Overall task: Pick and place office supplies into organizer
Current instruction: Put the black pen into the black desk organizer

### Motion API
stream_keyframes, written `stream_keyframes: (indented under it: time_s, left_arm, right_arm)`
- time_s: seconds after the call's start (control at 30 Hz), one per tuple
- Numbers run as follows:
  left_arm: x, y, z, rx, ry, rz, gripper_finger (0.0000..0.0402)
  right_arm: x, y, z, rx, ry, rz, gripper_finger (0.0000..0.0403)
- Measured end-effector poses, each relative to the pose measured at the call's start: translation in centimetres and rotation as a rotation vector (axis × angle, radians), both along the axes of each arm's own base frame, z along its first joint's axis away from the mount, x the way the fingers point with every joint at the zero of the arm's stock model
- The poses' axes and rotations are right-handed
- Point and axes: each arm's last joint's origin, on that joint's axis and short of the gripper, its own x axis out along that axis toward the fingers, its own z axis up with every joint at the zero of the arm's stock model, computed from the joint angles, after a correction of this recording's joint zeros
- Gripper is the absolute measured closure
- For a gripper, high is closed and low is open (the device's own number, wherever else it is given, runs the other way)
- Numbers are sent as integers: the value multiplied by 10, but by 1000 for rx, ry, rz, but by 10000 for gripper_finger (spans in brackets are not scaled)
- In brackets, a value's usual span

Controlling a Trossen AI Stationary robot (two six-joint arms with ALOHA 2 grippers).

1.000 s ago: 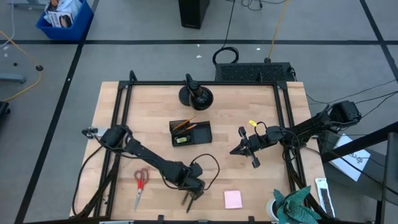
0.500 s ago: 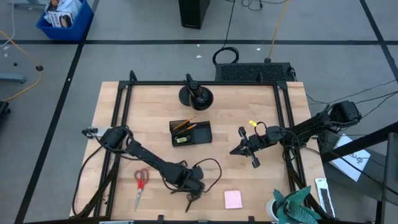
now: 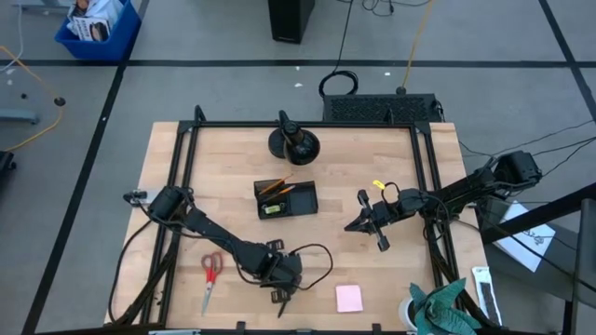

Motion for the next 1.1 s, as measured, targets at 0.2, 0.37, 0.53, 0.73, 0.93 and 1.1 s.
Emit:
stream_keyframes:
  time_s: [0.2, 0.37, 0.53, 0.73, 0.93, 1.1]
  left_arm:
    - [-2, -3, -1, 95, -64, -69, 379]
    - [0, 0, 12, 190, -159, -113, 389]
    - [4, 10, 31, 316, -257, -141, 378]
    - [7, 22, 76, 391, -407, -135, 381]
    - [2, 35, 134, 497, -579, -212, 381]
    - [-8, 74, 183, 562, -647, -211, 383]
  right_arm:
    - [0, 0, -1, -1, 7, 0, 403]
    - [0, 0, -1, -1, 6, 0, 403]
    - [0, 0, -1, -1, 6, 0, 403]
    - [0, 0, -1, -2, 11, 0, 403]
    - [0, 0, -1, -2, 14, 0, 403]
    - [0, 0, -1, -2, 14, 0, 403]
